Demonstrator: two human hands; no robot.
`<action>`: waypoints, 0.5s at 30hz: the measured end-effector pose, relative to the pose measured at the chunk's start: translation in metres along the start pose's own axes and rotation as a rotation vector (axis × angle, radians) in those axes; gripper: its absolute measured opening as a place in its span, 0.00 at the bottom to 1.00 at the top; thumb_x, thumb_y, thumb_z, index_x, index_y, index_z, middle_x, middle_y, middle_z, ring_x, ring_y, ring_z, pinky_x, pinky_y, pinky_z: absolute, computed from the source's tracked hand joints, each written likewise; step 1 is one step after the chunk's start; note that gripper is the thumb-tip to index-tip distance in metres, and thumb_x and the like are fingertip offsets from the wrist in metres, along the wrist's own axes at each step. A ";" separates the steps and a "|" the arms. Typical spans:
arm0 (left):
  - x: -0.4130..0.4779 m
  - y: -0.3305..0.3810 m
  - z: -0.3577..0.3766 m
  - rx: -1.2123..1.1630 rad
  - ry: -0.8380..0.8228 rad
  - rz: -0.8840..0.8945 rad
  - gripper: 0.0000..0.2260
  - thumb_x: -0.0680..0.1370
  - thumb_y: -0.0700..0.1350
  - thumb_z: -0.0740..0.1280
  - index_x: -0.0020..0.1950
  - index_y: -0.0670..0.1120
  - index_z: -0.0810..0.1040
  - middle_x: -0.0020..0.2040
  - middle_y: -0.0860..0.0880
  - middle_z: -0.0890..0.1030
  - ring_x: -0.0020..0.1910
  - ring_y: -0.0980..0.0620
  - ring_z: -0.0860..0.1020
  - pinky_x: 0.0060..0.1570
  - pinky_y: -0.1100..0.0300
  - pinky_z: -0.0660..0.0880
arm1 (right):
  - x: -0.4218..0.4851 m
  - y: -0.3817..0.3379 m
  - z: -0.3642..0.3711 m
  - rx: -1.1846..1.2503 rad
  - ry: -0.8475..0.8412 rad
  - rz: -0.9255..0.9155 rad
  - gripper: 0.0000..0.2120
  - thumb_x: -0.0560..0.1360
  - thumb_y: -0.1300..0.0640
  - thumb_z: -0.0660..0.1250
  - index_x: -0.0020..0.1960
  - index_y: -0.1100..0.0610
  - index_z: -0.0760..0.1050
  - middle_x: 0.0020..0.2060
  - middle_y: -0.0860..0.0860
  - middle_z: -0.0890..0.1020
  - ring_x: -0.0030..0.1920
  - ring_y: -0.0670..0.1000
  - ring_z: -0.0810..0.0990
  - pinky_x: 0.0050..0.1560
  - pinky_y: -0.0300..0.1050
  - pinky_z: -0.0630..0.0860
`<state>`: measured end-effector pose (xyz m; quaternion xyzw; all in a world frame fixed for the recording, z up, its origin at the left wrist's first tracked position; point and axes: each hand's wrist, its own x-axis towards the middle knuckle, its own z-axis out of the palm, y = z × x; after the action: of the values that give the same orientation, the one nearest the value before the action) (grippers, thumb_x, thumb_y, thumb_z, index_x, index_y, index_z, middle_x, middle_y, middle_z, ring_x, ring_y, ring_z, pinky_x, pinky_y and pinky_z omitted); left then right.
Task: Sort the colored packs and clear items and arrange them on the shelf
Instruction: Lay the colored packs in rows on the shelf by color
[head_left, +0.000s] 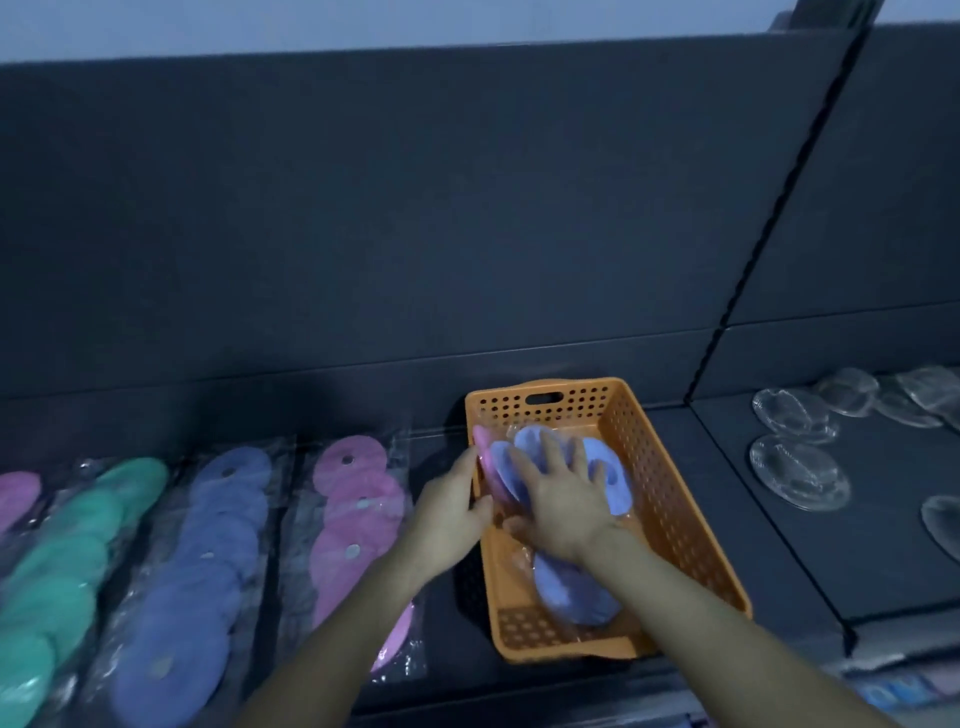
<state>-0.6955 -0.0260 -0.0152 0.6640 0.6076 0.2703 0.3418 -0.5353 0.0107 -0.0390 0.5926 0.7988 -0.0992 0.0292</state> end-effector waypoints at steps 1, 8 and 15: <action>0.001 0.002 0.002 -0.011 0.017 0.010 0.29 0.77 0.43 0.63 0.74 0.57 0.56 0.54 0.52 0.81 0.47 0.55 0.80 0.50 0.52 0.79 | -0.001 0.009 0.002 -0.005 0.020 -0.001 0.37 0.74 0.45 0.64 0.75 0.43 0.45 0.77 0.52 0.43 0.74 0.68 0.42 0.68 0.70 0.51; 0.009 0.020 0.021 0.163 0.049 0.026 0.30 0.73 0.39 0.66 0.73 0.53 0.61 0.45 0.62 0.73 0.37 0.65 0.74 0.33 0.75 0.69 | -0.010 0.057 0.000 0.128 0.162 -0.012 0.30 0.74 0.61 0.65 0.71 0.45 0.58 0.77 0.57 0.47 0.73 0.65 0.57 0.68 0.56 0.66; 0.025 0.035 0.040 0.293 0.166 0.028 0.19 0.72 0.43 0.70 0.63 0.47 0.74 0.44 0.52 0.80 0.33 0.59 0.74 0.29 0.67 0.69 | -0.019 0.082 -0.014 0.268 0.185 0.082 0.32 0.73 0.70 0.57 0.73 0.50 0.56 0.75 0.60 0.53 0.51 0.61 0.81 0.42 0.48 0.76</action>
<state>-0.6396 -0.0068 -0.0137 0.6904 0.6576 0.2373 0.1861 -0.4502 0.0189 -0.0322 0.6298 0.7530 -0.1484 -0.1197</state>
